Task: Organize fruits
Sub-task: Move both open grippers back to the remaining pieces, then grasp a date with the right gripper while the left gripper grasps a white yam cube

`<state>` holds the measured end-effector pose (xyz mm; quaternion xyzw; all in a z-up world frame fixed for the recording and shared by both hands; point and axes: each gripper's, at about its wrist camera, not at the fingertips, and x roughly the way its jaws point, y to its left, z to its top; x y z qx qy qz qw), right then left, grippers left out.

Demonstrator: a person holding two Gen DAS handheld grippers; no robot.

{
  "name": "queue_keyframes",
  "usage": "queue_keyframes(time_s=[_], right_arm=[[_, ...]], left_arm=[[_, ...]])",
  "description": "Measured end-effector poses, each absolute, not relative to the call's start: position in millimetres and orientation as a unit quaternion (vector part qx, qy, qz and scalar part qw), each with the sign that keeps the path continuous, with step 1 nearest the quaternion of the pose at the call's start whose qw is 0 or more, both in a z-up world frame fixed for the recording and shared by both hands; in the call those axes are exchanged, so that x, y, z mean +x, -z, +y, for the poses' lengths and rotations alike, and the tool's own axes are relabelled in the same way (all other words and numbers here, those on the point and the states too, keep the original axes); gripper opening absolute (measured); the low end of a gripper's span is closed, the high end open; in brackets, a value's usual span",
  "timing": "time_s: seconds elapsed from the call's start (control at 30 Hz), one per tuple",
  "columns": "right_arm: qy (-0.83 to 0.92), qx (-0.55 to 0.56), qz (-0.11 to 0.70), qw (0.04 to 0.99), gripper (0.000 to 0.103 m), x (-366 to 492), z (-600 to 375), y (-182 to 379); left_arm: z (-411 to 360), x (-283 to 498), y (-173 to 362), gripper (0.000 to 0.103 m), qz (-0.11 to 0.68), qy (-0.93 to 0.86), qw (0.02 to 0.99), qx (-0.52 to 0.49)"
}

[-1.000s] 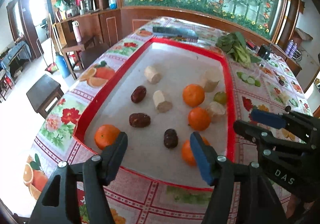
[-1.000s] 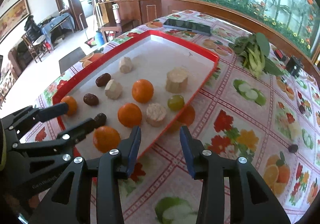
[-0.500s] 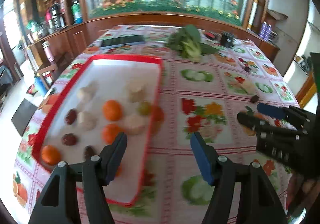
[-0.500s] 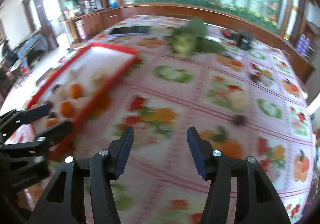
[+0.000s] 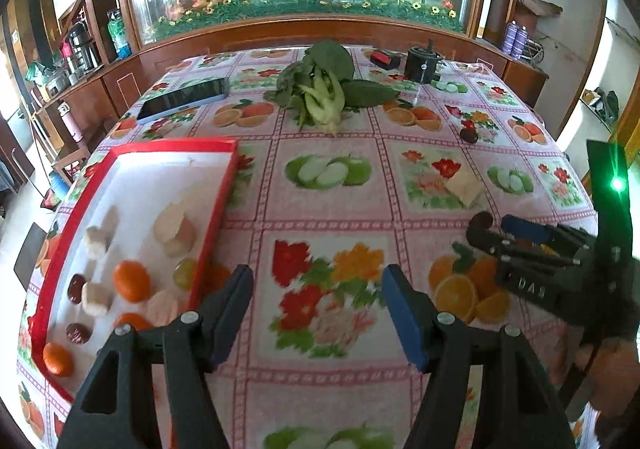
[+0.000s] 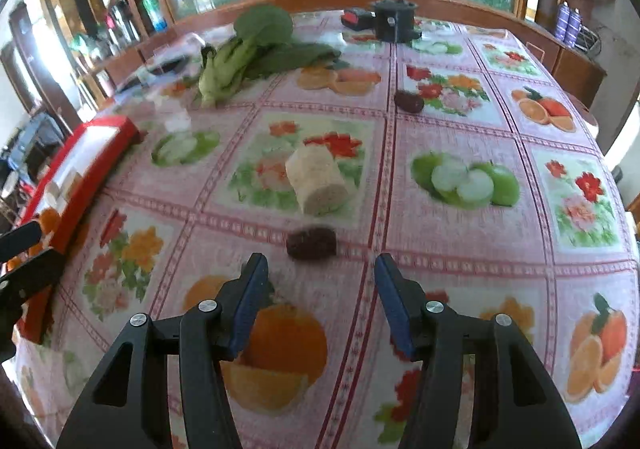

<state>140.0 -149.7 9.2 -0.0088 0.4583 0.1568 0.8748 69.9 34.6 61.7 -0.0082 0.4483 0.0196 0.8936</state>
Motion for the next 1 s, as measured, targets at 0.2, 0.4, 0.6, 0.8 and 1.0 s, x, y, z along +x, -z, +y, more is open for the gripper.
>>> queue_keyframes(time_s=[0.2,0.4,0.6,0.8,1.0], right_arm=[[-0.188,-0.036,0.444,0.876,0.026,143.8,-150.2,-7.8],[-0.194,0.004,0.436,0.879,0.026,138.8,-176.2,-15.9],[-0.192,-0.001,0.434,0.880,0.026,129.5,-193.3,-18.3],[-0.191,0.015,0.447,0.874,0.026,128.2,-205.6,-9.0],[-0.193,0.024,0.445,0.874,0.026,127.4,-208.8,-7.4]], left_arm=[[12.3,98.2,-57.8,0.070,0.457,-0.016,0.889,-0.007],[-28.6,123.8,-52.9,0.070,0.465,0.016,0.885,-0.005],[-67.4,146.2,-47.6,0.070,0.469,0.047,0.882,-0.015],[-80.2,169.0,-34.5,0.073,0.486,0.040,0.872,-0.044],[-83.4,183.0,-15.3,0.052,0.511,0.035,0.855,-0.075]])
